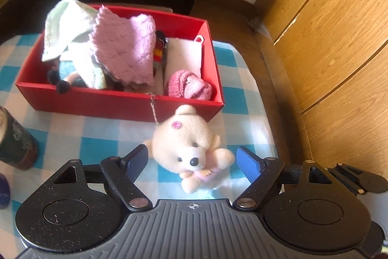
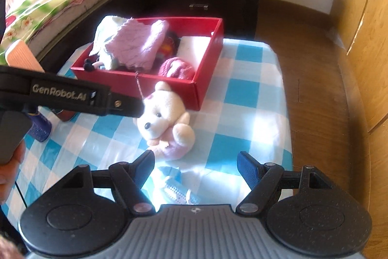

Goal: Organize soft objects
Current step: 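Close the left gripper on the white teddy bear while the right gripper grasps the blue face mask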

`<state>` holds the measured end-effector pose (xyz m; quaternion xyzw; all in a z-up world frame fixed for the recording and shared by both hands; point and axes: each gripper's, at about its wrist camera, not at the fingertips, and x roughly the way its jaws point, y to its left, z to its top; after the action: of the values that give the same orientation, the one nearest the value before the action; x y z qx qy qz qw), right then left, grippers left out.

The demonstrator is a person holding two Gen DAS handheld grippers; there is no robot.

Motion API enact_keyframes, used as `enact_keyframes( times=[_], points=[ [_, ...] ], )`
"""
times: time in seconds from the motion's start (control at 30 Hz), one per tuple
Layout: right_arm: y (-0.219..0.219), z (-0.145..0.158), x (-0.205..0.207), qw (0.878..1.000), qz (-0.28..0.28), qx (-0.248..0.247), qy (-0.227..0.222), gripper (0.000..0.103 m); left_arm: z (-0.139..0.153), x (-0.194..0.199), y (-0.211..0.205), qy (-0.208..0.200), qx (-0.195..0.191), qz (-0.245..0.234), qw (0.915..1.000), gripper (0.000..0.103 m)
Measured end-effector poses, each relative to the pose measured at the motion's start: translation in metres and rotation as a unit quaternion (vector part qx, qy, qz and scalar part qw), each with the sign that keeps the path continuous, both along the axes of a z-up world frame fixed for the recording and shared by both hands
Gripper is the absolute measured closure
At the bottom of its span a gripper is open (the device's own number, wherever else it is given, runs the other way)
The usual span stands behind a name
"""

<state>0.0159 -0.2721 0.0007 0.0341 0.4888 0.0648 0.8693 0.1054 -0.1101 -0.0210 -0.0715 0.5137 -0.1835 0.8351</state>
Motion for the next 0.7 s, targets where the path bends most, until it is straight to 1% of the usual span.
enact_keyframes(
  times=[0.1, 0.2, 0.3, 0.37, 0.47, 0.53, 0.6, 0.63, 0.67, 0.7],
  points=[
    [0.005, -0.004, -0.002, 1.0, 0.019, -0.003, 0.007, 0.048, -0.016, 0.007, -0.01, 0.021, 0.007, 0.0, 0.9998, 0.024],
    [0.01, -0.013, -0.001, 0.999, 0.037, -0.01, 0.021, 0.048, -0.028, 0.015, -0.021, 0.028, 0.015, 0.005, 0.9995, 0.024],
    [0.014, -0.023, -0.001, 0.998, 0.05, -0.01, 0.035, 0.047, -0.04, 0.022, -0.033, 0.035, 0.023, 0.002, 0.9991, 0.022],
    [0.016, -0.028, -0.001, 0.998, 0.055, -0.006, 0.044, 0.046, -0.049, 0.026, -0.041, 0.037, 0.035, 0.004, 0.9987, 0.017],
    [0.02, -0.035, 0.002, 0.997, 0.062, 0.0, 0.054, 0.047, -0.056, 0.031, -0.049, 0.025, 0.058, 0.005, 0.998, 0.009],
    [0.02, -0.04, 0.004, 0.997, 0.058, -0.011, 0.057, 0.046, -0.062, 0.034, -0.051, 0.026, 0.064, 0.004, 0.9976, 0.006],
    [0.019, -0.045, 0.007, 0.996, 0.056, -0.008, 0.064, 0.046, -0.069, 0.037, -0.049, 0.039, 0.061, 0.003, 0.9974, 0.007],
    [0.018, -0.047, 0.007, 0.996, 0.057, -0.001, 0.067, 0.046, -0.073, 0.038, -0.048, 0.047, 0.06, 0.0, 0.9971, 0.011],
    [0.018, -0.05, 0.007, 0.996, 0.061, 0.003, 0.071, 0.046, -0.076, 0.038, -0.046, 0.056, 0.058, 0.0, 0.9967, 0.02],
    [0.018, -0.052, 0.007, 0.995, 0.065, 0.001, 0.073, 0.046, -0.079, 0.037, -0.044, 0.064, 0.056, 0.0, 0.9964, 0.022]
  ],
)
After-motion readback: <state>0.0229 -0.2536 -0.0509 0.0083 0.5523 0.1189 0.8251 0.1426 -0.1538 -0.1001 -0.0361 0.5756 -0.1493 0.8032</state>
